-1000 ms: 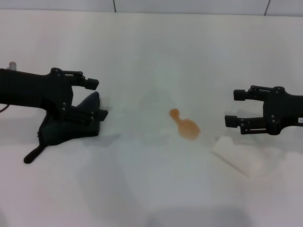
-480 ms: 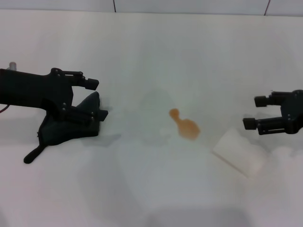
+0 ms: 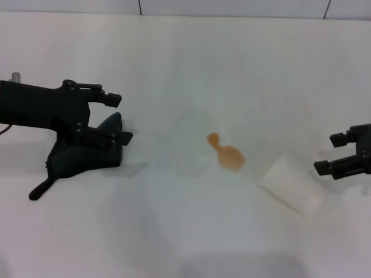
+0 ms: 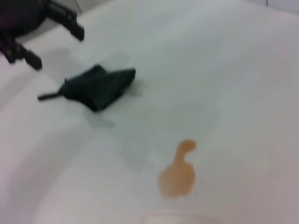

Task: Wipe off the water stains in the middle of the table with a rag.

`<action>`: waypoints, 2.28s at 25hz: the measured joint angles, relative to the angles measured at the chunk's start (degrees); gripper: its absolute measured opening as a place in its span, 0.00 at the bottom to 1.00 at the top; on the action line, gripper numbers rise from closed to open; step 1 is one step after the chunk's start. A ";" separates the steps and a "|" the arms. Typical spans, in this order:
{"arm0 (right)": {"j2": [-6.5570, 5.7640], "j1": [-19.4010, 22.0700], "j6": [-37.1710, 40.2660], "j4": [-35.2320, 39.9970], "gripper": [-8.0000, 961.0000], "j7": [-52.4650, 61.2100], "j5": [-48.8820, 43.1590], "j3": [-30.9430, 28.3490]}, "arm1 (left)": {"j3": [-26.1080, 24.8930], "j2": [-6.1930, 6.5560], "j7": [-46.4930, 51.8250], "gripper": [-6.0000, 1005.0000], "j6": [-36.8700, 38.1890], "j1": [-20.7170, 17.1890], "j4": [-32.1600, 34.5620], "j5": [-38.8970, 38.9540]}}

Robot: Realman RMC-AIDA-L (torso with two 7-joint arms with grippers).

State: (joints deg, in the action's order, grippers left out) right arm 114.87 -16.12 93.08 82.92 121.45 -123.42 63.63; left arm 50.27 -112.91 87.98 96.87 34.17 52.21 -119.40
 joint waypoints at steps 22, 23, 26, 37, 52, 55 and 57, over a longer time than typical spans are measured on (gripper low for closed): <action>0.22 -2.09 2.69 5.60 0.88 11.95 -5.61 9.66 | 0.00 0.09 -0.15 0.88 -0.35 0.57 0.00 -0.68; 0.25 -2.19 2.47 5.66 0.88 12.27 -5.73 10.13 | 0.00 0.09 -0.21 0.88 -0.33 0.63 0.00 -0.68; 0.26 -2.47 1.82 5.66 0.88 13.34 -6.59 11.13 | 0.00 0.03 -0.34 0.88 -0.27 0.76 0.00 -0.68; 0.27 -2.91 -0.80 5.53 0.88 16.08 -8.44 14.60 | 0.00 0.09 -0.37 0.88 -0.37 0.92 0.00 -0.67; 0.31 -5.01 0.00 7.27 0.88 21.86 -11.52 17.38 | -0.02 0.25 -0.42 0.87 -0.54 0.95 -0.04 -0.64; 0.32 -5.38 0.21 7.60 0.88 22.68 -11.97 18.00 | 0.00 0.31 -0.46 0.87 -0.54 0.97 -0.03 -0.64; 0.33 -5.39 0.20 7.65 0.88 23.17 -12.02 18.19 | 0.00 0.32 -0.49 0.87 -0.54 0.97 -0.02 -0.64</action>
State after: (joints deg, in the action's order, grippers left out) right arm 115.20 -21.51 93.28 90.57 144.62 -135.44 81.82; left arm 50.27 -112.60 87.49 96.32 35.15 52.19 -120.05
